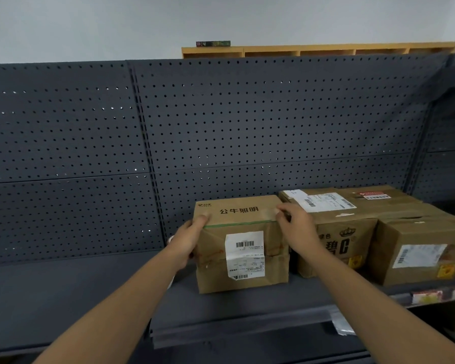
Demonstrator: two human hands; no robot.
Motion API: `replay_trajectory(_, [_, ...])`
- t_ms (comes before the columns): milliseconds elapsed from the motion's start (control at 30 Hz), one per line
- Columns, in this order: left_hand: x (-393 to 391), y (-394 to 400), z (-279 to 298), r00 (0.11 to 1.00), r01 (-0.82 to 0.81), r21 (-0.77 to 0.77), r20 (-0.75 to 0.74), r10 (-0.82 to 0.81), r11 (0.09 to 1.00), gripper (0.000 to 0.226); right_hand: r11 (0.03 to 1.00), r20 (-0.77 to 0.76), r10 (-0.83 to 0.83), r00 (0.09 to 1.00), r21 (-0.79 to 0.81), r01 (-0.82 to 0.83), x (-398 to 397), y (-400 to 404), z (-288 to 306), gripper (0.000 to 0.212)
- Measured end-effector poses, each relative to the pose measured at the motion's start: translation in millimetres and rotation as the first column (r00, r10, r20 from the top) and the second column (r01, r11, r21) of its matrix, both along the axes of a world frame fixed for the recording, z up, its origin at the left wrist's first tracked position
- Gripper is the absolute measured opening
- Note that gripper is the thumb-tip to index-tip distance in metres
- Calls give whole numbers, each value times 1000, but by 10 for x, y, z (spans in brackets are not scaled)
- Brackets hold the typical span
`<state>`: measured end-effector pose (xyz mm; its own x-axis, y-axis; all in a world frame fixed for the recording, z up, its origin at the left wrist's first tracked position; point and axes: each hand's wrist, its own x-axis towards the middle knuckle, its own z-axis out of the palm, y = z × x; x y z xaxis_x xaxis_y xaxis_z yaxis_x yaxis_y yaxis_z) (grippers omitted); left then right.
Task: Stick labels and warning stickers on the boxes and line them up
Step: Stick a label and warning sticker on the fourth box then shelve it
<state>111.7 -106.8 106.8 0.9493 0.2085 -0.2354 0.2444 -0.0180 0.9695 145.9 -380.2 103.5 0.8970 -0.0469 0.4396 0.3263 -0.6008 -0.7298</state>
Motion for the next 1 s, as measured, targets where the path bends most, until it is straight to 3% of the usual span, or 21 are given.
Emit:
replay_trajectory(133, [-86,86,48,997,-62,118,47,56,991,44,998,10,-18,1000,61,18,0,12,54,25])
replay_trajectory(200, [-129,238,25,988,-107,277,134,72,955,46,994,11,-47,999,104,45,-16,26,124,20])
replay_trajectory(333, [-281,614,-179,964,-219,611,255,73,760,33,986,87,-73,994,156,59,-56,124,262,15])
replay_trajectory(467, [-448,943,-488,973,-163,775,230,-32,610,28,996,177,-83,981,2,84,-120,419,313,13])
replay_trajectory(700, [-669,1387,-997,968,-104,911,184,-169,398,19,982,293,127,948,-169,-79,-283,1172,184,14])
replay_trajectory(867, [-704,1581,-1084,958,-55,975,112,-264,215,38,950,448,274,851,-262,-168,-413,1614,87,21])
replay_trajectory(1000, [-712,1631,-1121,957,-77,983,120,-263,167,38,915,522,381,763,-328,-233,-447,1834,-74,19])
